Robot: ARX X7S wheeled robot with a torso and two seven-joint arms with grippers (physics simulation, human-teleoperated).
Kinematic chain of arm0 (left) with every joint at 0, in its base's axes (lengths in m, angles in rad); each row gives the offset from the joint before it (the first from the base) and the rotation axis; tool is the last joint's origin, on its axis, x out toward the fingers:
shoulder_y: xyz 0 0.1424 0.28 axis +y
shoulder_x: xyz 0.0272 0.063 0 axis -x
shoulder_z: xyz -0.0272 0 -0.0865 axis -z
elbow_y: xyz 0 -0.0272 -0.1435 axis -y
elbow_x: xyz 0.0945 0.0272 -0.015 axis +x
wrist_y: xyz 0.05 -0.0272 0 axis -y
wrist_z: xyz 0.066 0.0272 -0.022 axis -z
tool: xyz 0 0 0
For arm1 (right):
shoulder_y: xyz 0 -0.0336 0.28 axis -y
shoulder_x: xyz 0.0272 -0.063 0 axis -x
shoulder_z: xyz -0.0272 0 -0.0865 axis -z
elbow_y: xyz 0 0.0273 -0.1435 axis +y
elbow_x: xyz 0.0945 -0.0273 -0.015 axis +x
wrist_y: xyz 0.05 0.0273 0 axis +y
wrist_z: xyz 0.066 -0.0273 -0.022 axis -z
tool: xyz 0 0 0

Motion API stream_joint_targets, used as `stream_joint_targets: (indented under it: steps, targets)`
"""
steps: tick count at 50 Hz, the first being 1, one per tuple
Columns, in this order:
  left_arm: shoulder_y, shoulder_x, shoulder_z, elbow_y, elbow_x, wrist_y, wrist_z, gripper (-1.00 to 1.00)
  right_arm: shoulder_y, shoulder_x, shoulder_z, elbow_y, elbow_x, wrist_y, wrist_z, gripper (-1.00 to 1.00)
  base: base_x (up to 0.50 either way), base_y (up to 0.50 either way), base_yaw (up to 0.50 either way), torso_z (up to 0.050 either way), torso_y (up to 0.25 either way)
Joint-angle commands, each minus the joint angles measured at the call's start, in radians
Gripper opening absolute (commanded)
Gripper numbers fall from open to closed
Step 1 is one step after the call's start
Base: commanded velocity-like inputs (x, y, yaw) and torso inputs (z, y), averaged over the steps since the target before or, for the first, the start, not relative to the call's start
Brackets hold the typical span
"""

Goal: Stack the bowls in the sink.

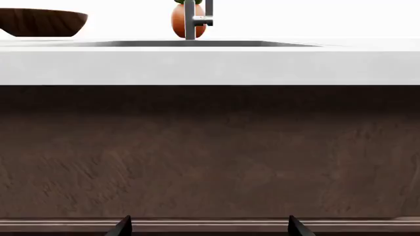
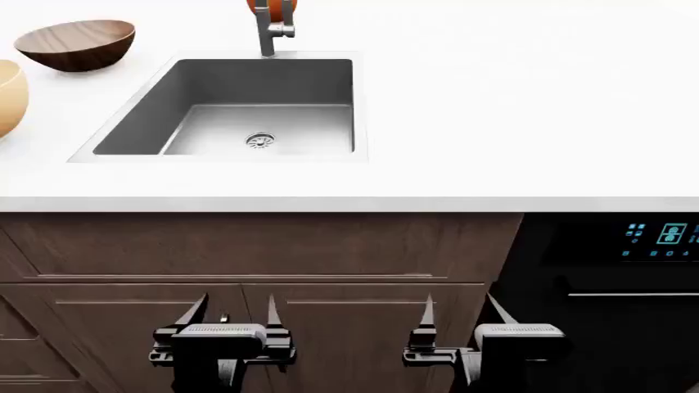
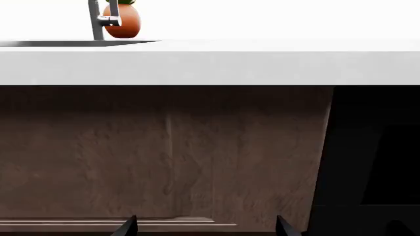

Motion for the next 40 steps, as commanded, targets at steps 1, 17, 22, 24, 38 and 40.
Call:
stream_joint_targets:
  steps: [1,17,22,24,38,40]
  targets:
    - [0.004,-0.016,0.017,0.010,-0.035,-0.007,-0.004,1.00,-0.002,0.014,-0.012,-0.004,0.030,-0.004,0.019,1.00,0.00,0.00,0.00,0.000,0.000]
    - [0.051,-0.075,0.074,0.077,-0.120,0.062,0.039,1.00,-0.017,0.057,-0.056,-0.037,0.052,-0.019,0.087,1.00,0.00,0.19,0.00,0.033,0.000]
    - [0.051,-0.081,0.083,0.076,-0.119,0.059,0.029,1.00,-0.019,0.066,-0.066,-0.038,0.059,-0.024,0.094,1.00,0.00,0.50,0.00,0.050,0.000]
    - [0.049,-0.084,0.085,0.072,-0.120,0.060,0.024,1.00,-0.020,0.068,-0.069,-0.040,0.061,-0.025,0.098,1.00,0.00,0.50,0.00,0.050,0.000]
    - [0.044,-0.099,0.100,0.069,-0.127,0.054,-0.005,1.00,-0.021,0.085,-0.087,-0.047,0.079,-0.023,0.121,1.00,0.00,0.50,0.00,0.050,0.000]
    - [0.043,-0.101,0.103,0.068,-0.129,0.054,-0.008,1.00,-0.021,0.087,-0.089,-0.047,0.082,-0.022,0.123,1.00,0.00,0.50,0.00,0.050,0.000]
